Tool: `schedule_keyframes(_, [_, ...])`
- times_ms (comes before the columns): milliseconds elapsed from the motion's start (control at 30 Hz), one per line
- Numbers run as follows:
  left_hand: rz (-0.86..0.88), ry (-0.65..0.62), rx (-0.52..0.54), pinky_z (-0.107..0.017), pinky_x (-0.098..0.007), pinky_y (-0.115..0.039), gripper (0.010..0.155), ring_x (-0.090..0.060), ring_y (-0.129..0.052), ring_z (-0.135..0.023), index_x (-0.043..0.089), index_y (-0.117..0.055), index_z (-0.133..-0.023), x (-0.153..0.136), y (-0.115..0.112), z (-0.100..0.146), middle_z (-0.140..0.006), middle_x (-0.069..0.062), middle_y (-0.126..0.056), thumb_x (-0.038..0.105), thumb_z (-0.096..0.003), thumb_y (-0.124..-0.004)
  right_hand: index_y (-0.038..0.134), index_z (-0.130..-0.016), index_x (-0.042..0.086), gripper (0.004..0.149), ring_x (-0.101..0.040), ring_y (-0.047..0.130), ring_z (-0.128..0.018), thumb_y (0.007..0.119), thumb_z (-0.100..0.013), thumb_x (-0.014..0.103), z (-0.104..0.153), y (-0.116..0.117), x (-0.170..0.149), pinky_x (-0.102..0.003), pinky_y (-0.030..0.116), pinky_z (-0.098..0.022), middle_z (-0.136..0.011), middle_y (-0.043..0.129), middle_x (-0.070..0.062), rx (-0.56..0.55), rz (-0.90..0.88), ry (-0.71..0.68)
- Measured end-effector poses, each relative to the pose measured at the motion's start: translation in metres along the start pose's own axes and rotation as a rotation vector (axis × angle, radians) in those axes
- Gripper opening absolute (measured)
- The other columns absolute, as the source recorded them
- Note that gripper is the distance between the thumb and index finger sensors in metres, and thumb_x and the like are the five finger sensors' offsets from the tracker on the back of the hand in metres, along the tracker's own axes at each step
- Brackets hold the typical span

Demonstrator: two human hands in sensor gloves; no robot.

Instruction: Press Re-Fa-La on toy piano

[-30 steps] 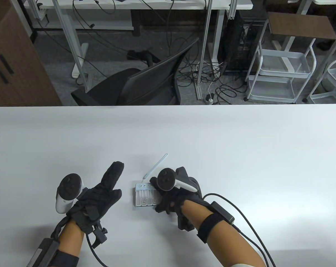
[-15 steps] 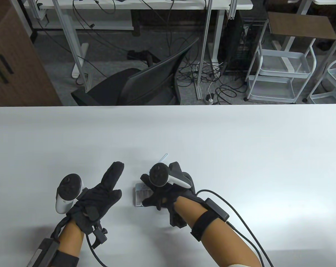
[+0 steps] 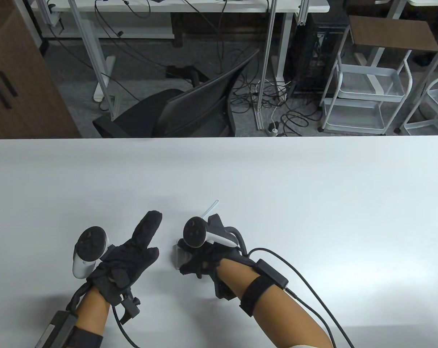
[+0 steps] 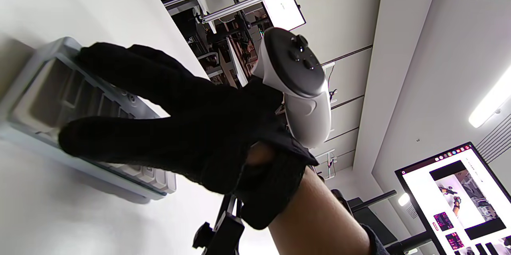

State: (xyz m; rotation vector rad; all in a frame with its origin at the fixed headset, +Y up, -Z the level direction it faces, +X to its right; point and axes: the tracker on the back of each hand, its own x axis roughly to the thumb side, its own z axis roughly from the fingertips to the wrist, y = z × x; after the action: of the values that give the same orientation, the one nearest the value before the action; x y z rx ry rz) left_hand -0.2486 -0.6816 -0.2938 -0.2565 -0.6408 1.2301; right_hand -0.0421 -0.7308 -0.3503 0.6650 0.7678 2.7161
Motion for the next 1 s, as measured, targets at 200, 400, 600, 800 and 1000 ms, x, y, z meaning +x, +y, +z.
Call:
schedule_keyframes(200, [-0.001, -0.002, -0.001, -0.063, -0.071, -0.007, 0.093, -0.040, 0.004, -0.110, 0.035, -0.019, -0.114, 0.0002, -0.0004, 0.0001, -0.118, -0.003, -0.003, 0.082, -0.0475, -0.064, 0.056, -0.105, 0.030, 0.079, -0.046, 0.029, -0.108, 0.096, -0.042, 0.055, 0.0008, 0.0011, -0.0019, -0.071, 0.021, -0.068, -0.114, 0.035, -0.005, 0.014, -0.024, 0.004])
schedule_keyframes(400, [-0.002, -0.005, -0.004, -0.063, -0.071, -0.007, 0.093, -0.040, 0.004, -0.110, 0.035, -0.019, -0.114, 0.0001, -0.0009, -0.0001, -0.118, -0.003, -0.003, 0.082, -0.0475, -0.064, 0.053, -0.106, 0.031, 0.080, -0.046, 0.029, -0.108, 0.096, -0.042, 0.054, 0.0014, 0.0038, -0.0055, -0.071, 0.021, -0.068, -0.114, 0.033, -0.006, 0.028, -0.055, 0.010])
schedule_keyframes(600, [-0.001, -0.007, -0.005, -0.063, -0.071, -0.007, 0.093, -0.039, 0.004, -0.110, 0.035, -0.019, -0.115, 0.0002, -0.0013, -0.0001, -0.118, -0.003, -0.003, 0.082, -0.0476, -0.064, 0.051, -0.106, 0.032, 0.081, -0.047, 0.028, -0.108, 0.095, -0.043, 0.054, 0.0023, 0.0049, -0.0059, -0.071, 0.021, -0.068, -0.114, 0.031, -0.006, 0.034, -0.058, 0.014])
schedule_keyframes(800, [-0.001, -0.009, -0.006, -0.063, -0.071, -0.007, 0.093, -0.039, 0.004, -0.110, 0.035, -0.019, -0.114, 0.0003, -0.0016, -0.0003, -0.118, -0.003, -0.003, 0.082, -0.0477, -0.063, 0.048, -0.107, 0.034, 0.082, -0.046, 0.027, -0.108, 0.095, -0.043, 0.053, 0.0034, 0.0073, -0.0079, -0.071, 0.021, -0.068, -0.114, 0.028, -0.005, 0.043, -0.069, 0.018])
schedule_keyframes(1000, [-0.001, -0.011, -0.007, -0.063, -0.071, -0.007, 0.093, -0.039, 0.004, -0.110, 0.035, -0.019, -0.114, 0.0005, -0.0021, -0.0002, -0.118, -0.003, -0.003, 0.082, -0.0476, -0.064, 0.047, -0.107, 0.034, 0.082, -0.046, 0.027, -0.108, 0.095, -0.043, 0.053, 0.0036, 0.0081, -0.0079, -0.071, 0.021, -0.068, -0.114, 0.027, -0.006, 0.045, -0.073, 0.021])
